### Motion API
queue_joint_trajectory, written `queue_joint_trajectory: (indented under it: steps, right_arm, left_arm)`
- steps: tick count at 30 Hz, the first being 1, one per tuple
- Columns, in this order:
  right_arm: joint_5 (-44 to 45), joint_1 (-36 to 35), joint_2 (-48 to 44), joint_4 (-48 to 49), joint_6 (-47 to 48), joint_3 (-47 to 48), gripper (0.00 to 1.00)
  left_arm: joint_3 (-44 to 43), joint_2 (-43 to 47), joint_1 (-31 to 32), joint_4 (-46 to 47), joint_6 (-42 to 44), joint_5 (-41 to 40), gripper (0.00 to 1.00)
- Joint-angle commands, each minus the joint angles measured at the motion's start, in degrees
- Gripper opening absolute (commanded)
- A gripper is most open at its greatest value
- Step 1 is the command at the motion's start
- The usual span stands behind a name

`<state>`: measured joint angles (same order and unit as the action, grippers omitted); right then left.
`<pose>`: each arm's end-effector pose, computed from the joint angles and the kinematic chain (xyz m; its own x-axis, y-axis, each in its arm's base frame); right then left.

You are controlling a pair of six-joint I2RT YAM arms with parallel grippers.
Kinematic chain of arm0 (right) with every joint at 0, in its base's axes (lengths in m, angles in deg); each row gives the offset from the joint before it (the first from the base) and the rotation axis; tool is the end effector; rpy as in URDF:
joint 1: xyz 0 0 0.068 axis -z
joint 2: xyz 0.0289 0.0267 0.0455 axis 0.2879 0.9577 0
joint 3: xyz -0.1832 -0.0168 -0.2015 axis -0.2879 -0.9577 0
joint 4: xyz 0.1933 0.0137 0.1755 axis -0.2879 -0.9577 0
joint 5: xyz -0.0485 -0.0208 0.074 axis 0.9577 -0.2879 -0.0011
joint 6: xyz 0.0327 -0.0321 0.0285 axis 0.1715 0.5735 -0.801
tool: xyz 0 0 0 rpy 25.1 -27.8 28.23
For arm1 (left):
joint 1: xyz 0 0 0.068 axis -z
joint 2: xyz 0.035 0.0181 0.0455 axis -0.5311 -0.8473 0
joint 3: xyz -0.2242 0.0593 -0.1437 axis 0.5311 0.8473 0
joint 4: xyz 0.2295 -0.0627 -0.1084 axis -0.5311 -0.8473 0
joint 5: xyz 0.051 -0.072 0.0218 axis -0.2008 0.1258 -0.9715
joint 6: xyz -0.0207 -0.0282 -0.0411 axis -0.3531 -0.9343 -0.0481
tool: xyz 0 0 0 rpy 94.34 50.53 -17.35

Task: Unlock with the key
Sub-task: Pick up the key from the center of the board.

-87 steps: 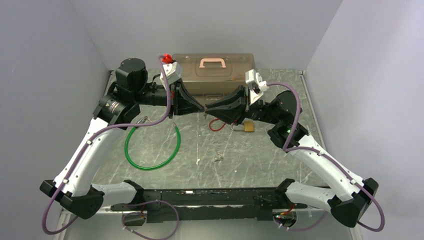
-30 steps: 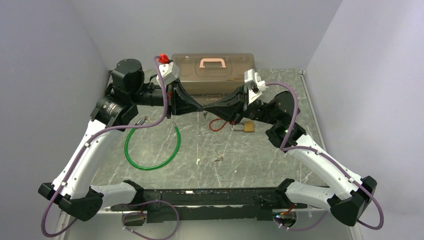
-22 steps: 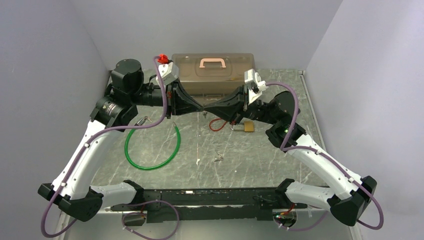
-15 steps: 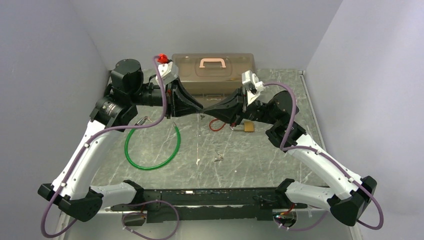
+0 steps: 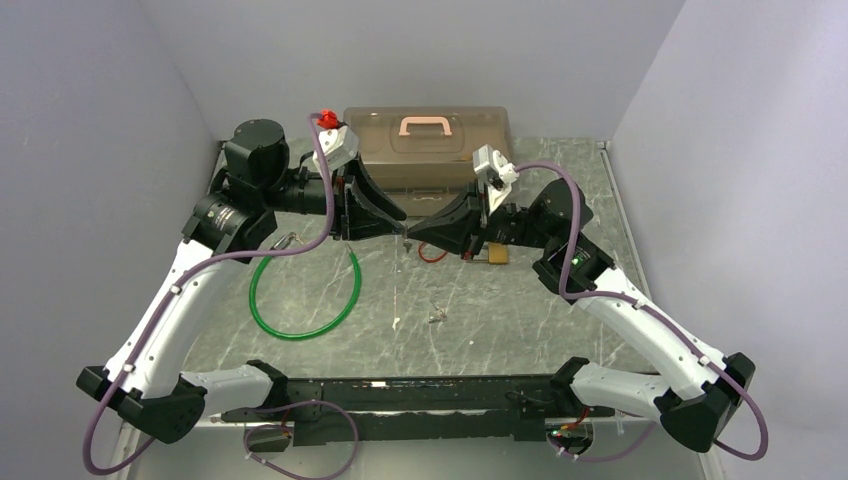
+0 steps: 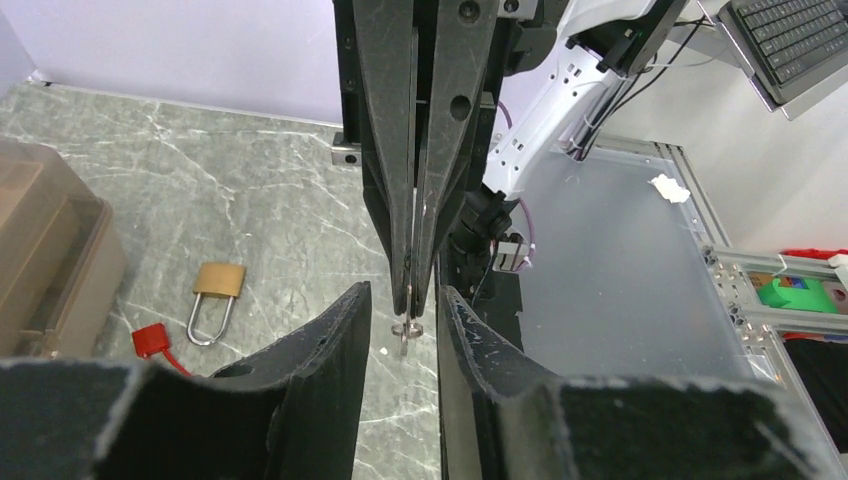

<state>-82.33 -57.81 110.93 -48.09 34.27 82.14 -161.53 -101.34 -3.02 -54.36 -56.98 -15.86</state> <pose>0.1585 0.1718 0.4337 -0.1253 0.1626 -0.9787 -0.9911 0.0243 0.1309 0.1766 -0.1343 0.4902 -0.1914 0.0680 -0.9791 0.9810 -0.0172 -0.1930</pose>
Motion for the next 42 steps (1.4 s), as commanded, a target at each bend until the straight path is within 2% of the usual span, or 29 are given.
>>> queue_joint_trajectory:
  steps: [1, 7, 11, 16, 21, 28, 29, 31, 33, 38, 42]
  right_arm:
    - [-1.0, 0.2, -0.2, 1.0, 1.1, 4.0, 0.0]
    - [-2.1, 0.2, 1.3, 2.0, 0.5, 5.7, 0.0]
    - [-2.7, 0.2, 2.4, 2.2, 0.1, 6.5, 0.0]
    - [-2.6, 0.2, 2.6, 2.1, 0.3, 6.7, 0.0]
    - [-2.4, 0.2, 2.6, 2.6, 0.1, 6.8, 0.0]
    - [-3.0, 0.2, 2.3, 4.0, -0.2, 6.0, 0.0]
    - [-3.2, 0.2, 2.0, 3.9, -0.1, 5.6, 0.02]
    - [-2.7, 0.3, 1.2, 3.9, 0.3, 4.3, 0.18]
    - [-1.6, 0.5, -0.3, 6.1, -0.5, 1.9, 0.28]
    - [-0.3, 0.8, -1.9, 15.3, -4.1, -3.1, 0.4]
    - [-0.2, 1.1, -1.3, 18.6, -5.9, -3.8, 0.43]
  left_arm:
    - [0.2, 0.8, -0.2, 2.1, -1.0, 2.7, 0.36]
    - [0.1, 0.6, -0.3, 2.8, -1.5, 2.5, 0.39]
    - [-0.1, 0.2, -0.2, 3.6, -2.1, 2.4, 0.32]
    - [-0.7, 0.3, -0.2, 3.5, -1.8, 1.8, 0.3]
    - [-0.7, 0.4, -0.2, 3.2, -0.8, 1.6, 0.01]
    - [-0.7, 0.6, -0.3, 3.5, -0.7, 3.1, 0.0]
    - [-0.8, 0.5, -0.3, 3.6, -0.7, 3.3, 0.0]
    - [-0.7, 0.6, -0.5, 4.0, -1.4, 3.5, 0.0]
    - [-0.4, 0.6, -0.7, 4.5, -2.0, 3.8, 0.0]
    - [-0.4, 0.6, -0.9, 5.3, -2.9, 4.5, 0.0]
    - [-0.4, 0.9, -1.1, 5.5, -3.3, 4.2, 0.0]
